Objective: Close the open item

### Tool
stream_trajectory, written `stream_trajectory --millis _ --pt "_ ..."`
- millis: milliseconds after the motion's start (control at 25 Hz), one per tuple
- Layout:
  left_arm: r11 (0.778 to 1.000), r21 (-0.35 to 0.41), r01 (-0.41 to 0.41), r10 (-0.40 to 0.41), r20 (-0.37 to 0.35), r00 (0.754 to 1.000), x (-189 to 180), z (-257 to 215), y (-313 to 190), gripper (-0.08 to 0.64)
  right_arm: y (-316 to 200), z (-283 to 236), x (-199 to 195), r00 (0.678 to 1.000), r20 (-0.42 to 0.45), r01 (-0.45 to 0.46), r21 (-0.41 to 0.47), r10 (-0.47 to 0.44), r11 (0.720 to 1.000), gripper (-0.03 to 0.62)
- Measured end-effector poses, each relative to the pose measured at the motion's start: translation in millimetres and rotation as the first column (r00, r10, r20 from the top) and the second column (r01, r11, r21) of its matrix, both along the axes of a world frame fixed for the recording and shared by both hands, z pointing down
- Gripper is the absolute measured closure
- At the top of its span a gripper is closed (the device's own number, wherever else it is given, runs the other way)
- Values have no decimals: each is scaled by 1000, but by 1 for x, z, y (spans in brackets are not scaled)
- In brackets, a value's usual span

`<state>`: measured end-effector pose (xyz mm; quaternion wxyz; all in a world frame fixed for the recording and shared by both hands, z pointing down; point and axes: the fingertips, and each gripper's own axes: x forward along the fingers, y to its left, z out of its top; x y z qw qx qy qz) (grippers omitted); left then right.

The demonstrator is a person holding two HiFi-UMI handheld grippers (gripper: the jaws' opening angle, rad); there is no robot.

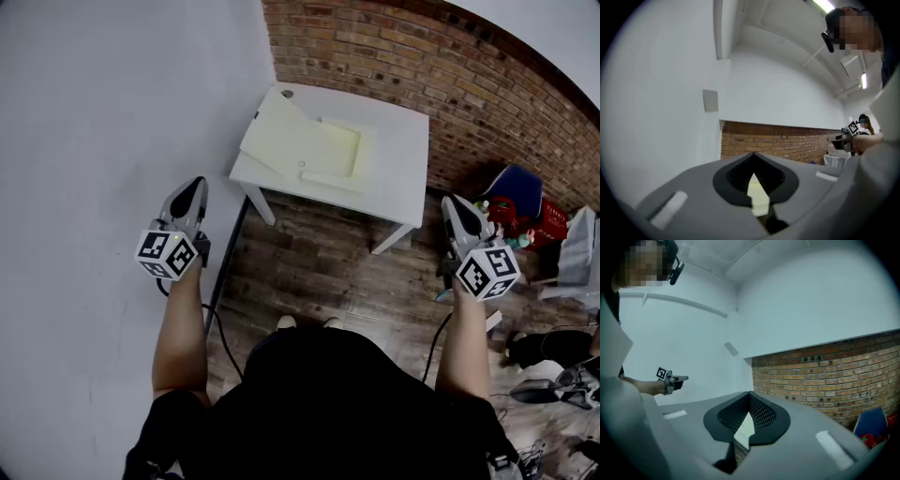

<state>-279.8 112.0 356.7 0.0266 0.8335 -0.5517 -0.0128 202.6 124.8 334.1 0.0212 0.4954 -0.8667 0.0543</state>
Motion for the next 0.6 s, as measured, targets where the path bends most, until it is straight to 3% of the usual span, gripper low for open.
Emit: stream_trajectory --millis 600 --pt "999 -34 0 1 8 1000 43 10 -18 558 -15 4 19 998 34 43 2 -43 999 589"
